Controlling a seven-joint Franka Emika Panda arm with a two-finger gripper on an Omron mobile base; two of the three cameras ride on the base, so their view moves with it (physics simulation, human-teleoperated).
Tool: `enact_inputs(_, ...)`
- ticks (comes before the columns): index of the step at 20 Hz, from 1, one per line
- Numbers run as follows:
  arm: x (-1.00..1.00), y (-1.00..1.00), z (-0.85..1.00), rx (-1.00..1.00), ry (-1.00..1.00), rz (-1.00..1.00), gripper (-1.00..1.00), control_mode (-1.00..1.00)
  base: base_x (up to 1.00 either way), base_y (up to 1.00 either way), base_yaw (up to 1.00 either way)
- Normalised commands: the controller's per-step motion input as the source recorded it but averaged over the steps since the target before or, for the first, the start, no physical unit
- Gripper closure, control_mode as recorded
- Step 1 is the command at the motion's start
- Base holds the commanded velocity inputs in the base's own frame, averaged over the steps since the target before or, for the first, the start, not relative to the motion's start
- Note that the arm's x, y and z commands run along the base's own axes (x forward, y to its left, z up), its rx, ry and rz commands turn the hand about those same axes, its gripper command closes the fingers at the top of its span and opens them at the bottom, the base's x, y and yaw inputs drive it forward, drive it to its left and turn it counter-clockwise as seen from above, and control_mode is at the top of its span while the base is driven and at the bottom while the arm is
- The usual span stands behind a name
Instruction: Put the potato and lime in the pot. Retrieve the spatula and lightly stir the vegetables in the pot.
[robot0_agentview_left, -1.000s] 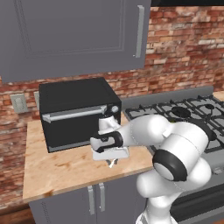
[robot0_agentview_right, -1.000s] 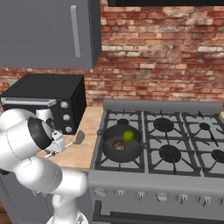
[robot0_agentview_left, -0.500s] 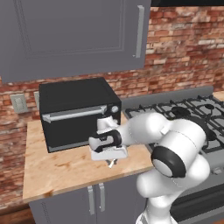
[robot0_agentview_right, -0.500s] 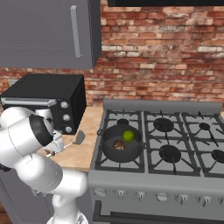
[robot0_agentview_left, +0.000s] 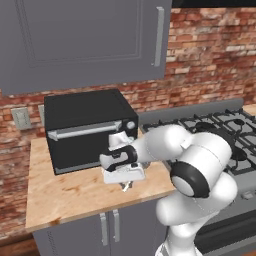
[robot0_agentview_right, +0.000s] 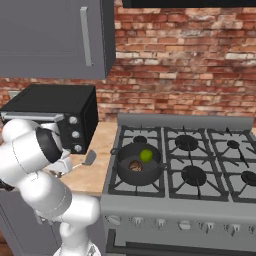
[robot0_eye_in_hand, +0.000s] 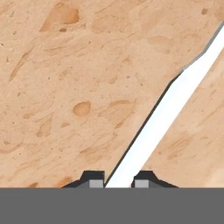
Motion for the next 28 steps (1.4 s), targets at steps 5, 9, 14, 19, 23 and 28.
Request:
enact_inputs(5, -0.35, -0.25, 0.25, 0.02, -0.01, 0.03, 1.0, -1.0, 0.0, 0.0, 0.0)
enact_inputs(9, -0.57, -0.64, 0.53, 0.16, -0.09, 0.0, 1.0, -1.0, 0.0, 0.0, 0.0)
enact_inputs(14, -0.18, -0.97, 0.66, 0.16, -0.13, 0.0, 1.0, -1.0, 0.0, 0.0, 0.0)
enact_inputs(19, -0.02, -0.98, 0.77, 0.13, -0.01, 0.0, 1.0, -1.0, 0.0, 0.0, 0.0)
enact_inputs(23, 0.0, -0.84, 0.82, 0.08, 0.0, 0.01, 1.0, -1.0, 0.0, 0.0, 0.0)
enact_inputs(28, 0.08, -0.89, 0.36, -0.02, 0.0, 0.07, 1.0, -1.0, 0.0, 0.0, 0.0)
